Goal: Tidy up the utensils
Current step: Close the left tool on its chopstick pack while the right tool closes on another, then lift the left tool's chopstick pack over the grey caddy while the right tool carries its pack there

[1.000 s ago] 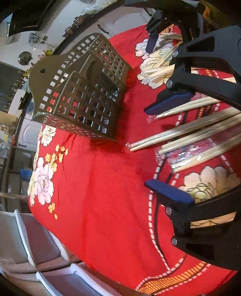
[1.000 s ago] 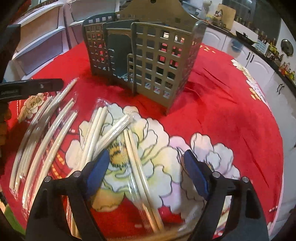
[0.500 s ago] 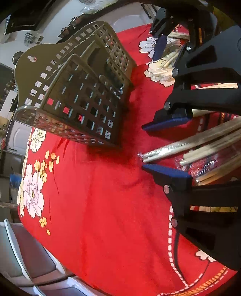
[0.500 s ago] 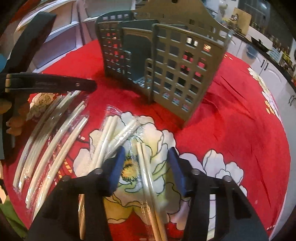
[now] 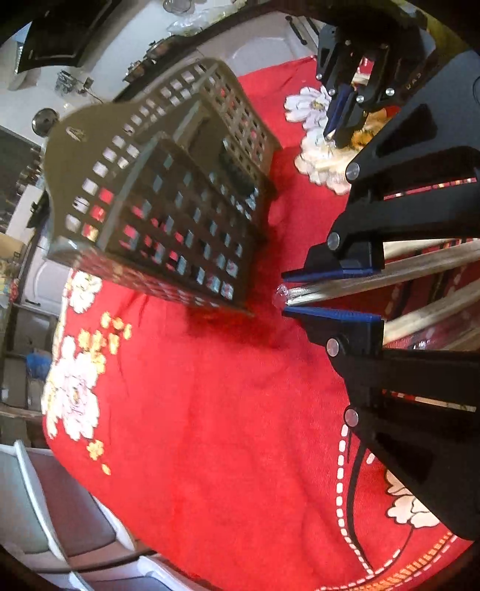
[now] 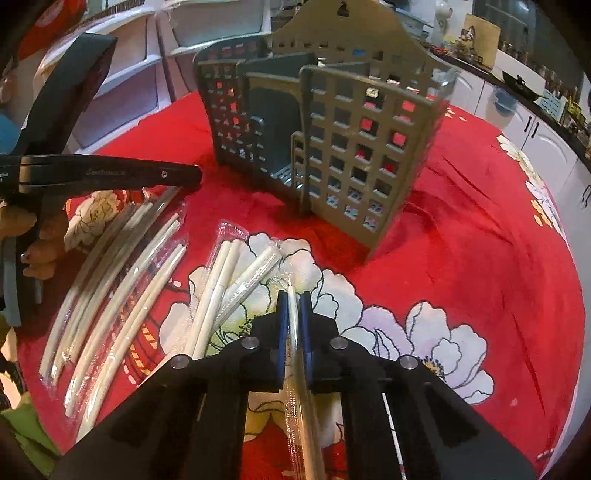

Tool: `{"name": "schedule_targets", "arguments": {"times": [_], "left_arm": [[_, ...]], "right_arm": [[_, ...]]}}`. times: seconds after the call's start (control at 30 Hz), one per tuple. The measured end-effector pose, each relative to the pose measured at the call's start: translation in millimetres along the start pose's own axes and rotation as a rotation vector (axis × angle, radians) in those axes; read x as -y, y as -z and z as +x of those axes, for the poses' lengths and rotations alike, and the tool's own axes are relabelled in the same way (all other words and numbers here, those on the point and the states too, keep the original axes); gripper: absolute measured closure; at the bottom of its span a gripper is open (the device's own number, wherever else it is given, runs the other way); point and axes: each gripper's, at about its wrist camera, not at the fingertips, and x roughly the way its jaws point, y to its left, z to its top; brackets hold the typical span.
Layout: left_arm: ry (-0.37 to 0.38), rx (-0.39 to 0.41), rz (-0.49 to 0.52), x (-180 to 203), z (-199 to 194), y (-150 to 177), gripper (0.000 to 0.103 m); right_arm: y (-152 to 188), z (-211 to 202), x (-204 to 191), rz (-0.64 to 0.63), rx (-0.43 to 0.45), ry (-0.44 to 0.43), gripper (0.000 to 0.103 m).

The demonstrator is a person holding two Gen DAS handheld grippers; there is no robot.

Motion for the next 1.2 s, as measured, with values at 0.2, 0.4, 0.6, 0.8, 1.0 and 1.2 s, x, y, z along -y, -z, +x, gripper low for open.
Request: {"name": "schedule_targets", "arguments": {"times": [0.2,0.4,0.6,0.8,1.0,1.2], "left_arm": [[0.022,0.077,0.024,14.7,-28.0,-7.0,0.097],[0.050,0.163,0.039,24.8,-61.5,-17.8,0.098],[0.072,0.230,0.038,29.5,-88.4,-28.7,0.098],[0.088,0.286,0.040,32.3,-107.1,-41.1,0.099],[0.108,0.333,0.042,36.6,-125.9,-51.2,0.099],[0.120,0.378,0.056,42.6,-144.2,-60.9,0.099]], "right_arm": [[-7.3,-31.0,10.3,0.034,0.105,0.005,0.097],[-16.5,-66.7,21.0,0.065,0.221,0.012,0.097],[-26.1,-98.7,28.3,0.107,0.323,0.026,0.097],[-35.1,-124.8,35.3,0.142,0.414,0.035,0.097],[-43.1,-143.0,36.2,0.167,0.483,0.033,0.098],[-50.5,-162.7,32.2,0.179,0.570,0.041,0.098]]}}
